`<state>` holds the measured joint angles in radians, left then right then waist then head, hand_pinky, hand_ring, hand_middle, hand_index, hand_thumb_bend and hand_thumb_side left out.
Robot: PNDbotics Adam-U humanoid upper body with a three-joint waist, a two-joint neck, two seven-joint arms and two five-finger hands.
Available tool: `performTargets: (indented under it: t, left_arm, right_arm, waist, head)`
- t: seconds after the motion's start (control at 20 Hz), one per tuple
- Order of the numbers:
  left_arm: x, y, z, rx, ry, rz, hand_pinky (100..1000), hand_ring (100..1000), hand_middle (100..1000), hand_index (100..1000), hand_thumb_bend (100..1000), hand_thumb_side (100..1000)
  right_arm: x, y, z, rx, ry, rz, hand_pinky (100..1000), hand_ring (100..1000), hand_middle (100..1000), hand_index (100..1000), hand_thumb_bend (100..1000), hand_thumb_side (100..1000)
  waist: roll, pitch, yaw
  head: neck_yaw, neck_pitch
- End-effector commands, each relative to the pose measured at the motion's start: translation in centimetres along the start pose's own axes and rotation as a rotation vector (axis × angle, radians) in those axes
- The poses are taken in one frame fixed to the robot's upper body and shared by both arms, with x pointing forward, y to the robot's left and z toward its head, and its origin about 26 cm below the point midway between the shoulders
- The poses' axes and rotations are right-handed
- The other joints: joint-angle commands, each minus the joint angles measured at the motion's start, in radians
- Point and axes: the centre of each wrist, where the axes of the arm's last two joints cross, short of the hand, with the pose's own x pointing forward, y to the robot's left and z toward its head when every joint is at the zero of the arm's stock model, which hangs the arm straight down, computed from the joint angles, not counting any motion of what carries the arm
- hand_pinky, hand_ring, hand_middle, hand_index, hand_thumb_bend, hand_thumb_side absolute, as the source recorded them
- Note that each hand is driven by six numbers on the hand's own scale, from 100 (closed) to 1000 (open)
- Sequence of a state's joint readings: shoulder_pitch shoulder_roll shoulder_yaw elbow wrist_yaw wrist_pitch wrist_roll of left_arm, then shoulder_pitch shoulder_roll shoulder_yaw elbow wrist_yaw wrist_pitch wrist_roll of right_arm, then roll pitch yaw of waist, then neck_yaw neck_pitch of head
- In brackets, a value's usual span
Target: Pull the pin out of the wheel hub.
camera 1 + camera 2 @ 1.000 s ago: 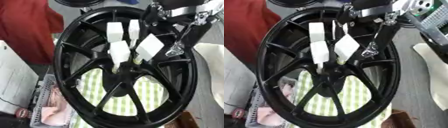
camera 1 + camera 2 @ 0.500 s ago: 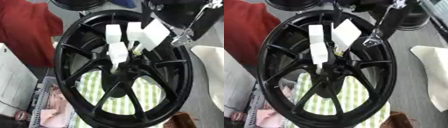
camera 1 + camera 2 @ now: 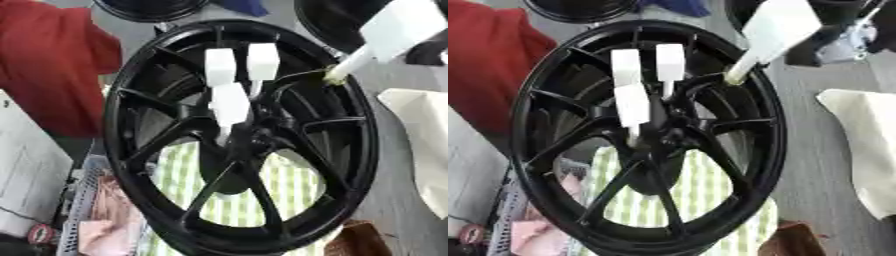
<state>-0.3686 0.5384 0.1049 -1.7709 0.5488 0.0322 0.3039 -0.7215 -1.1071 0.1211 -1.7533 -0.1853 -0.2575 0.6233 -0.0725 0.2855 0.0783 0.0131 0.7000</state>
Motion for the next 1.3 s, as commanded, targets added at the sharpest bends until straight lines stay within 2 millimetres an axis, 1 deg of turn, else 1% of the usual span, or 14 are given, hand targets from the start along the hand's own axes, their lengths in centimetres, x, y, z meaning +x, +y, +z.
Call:
performTargets:
  t: [0.05, 0.35, 0.4, 0.45, 0.55, 0.65, 0.7, 0.75, 0.8, 0.85, 0.9, 0.95, 1.05, 1.3]
  left_arm:
    - [1.5, 0.7, -0.4, 0.008, -0.049, -0.036, 877, 793, 702, 824, 309, 547]
    - [1.7, 1.2, -0.3, 0.038, -0.064, -0.045, 877, 792, 702, 824, 309, 545]
    - [1.7, 1.3, -0.3, 0.041, -0.065, -0.046, 877, 792, 702, 823, 309, 545]
    - [1.7, 1.3, -0.3, 0.045, -0.067, -0.047, 877, 793, 702, 823, 308, 545]
    - [1.8, 1.5, -0.3, 0.050, -0.070, -0.049, 877, 793, 702, 823, 309, 544]
    - [1.8, 1.5, -0.3, 0.052, -0.073, -0.049, 876, 793, 702, 823, 309, 543]
    - [1.9, 1.5, -0.3, 0.052, -0.074, -0.050, 876, 793, 702, 823, 309, 542]
    - [1.9, 1.5, -0.4, 0.052, -0.075, -0.049, 876, 793, 702, 823, 309, 541]
    - [1.9, 1.4, -0.4, 0.052, -0.076, -0.048, 876, 793, 702, 823, 309, 541]
    - [1.9, 1.4, -0.4, 0.053, -0.076, -0.048, 877, 793, 702, 823, 310, 541]
    - [1.9, 1.4, -0.4, 0.052, -0.076, -0.047, 877, 794, 702, 823, 310, 541]
    - [1.9, 1.4, -0.4, 0.053, -0.076, -0.046, 879, 795, 703, 823, 311, 541]
    - [1.9, 1.4, -0.4, 0.053, -0.076, -0.045, 880, 797, 703, 823, 313, 541]
    - [1.8, 1.3, -0.4, 0.053, -0.072, -0.039, 881, 800, 703, 823, 315, 540]
  right_arm:
    - [-0.2, -2.2, 4.4, -0.128, 0.127, 0.054, 100, 100, 298, 409, 321, 100]
    - [-4.3, 1.1, 11.2, -0.297, 0.385, 0.009, 100, 100, 315, 419, 275, 100]
    - [-4.8, 1.8, 12.2, -0.321, 0.424, 0.003, 100, 100, 323, 423, 332, 100]
    - [-5.3, 2.5, 13.2, -0.344, 0.465, -0.005, 100, 100, 324, 425, 268, 100]
    - [-6.3, 3.9, 15.1, -0.383, 0.544, -0.017, 100, 100, 343, 437, 224, 100]
    - [-7.0, 5.2, 16.6, -0.413, 0.609, -0.023, 100, 100, 378, 466, 221, 100]
    - [-7.3, 5.7, 17.3, -0.416, 0.644, -0.022, 139, 100, 403, 492, 238, 100]
    - [-7.6, 6.1, 17.8, -0.412, 0.680, -0.018, 282, 181, 454, 537, 252, 100]
    - [-7.8, 6.4, 18.2, -0.403, 0.708, -0.014, 316, 209, 466, 547, 256, 100]
    - [-8.0, 6.7, 18.5, -0.387, 0.729, -0.012, 550, 437, 565, 629, 308, 100]
    - [-8.1, 7.0, 18.7, -0.360, 0.752, -0.012, 631, 521, 619, 657, 330, 100]
    - [-8.2, 7.2, 18.8, -0.328, 0.776, -0.011, 757, 721, 759, 742, 384, 100]
    - [-8.3, 7.4, 19.1, -0.281, 0.818, -0.008, 825, 843, 860, 852, 397, 100]
    - [-8.4, 7.3, 19.1, -0.341, 0.852, -0.006, 845, 908, 904, 885, 377, 100]
  waist:
    - [0.010, -0.011, -0.007]
    - [0.022, -0.003, -0.028]
    - [0.024, -0.002, -0.031]
    - [0.025, -0.001, -0.034]
    - [0.027, -0.001, -0.040]
    - [0.029, -0.001, -0.043]
    - [0.030, -0.002, -0.044]
    - [0.032, -0.002, -0.044]
    - [0.032, -0.003, -0.045]
    - [0.033, -0.003, -0.045]
    - [0.034, -0.004, -0.045]
    - [0.034, -0.004, -0.046]
    - [0.035, -0.005, -0.046]
    - [0.034, -0.006, -0.046]
  head:
    - [0.009, -0.015]
    - [0.028, -0.022]
    - [0.031, -0.022]
    - [0.033, -0.022]
    - [0.038, -0.022]
    - [0.040, -0.023]
    - [0.040, -0.024]
    - [0.040, -0.025]
    - [0.040, -0.026]
    - [0.039, -0.026]
    - [0.039, -0.026]
    - [0.040, -0.026]
    - [0.039, -0.026]
    - [0.038, -0.025]
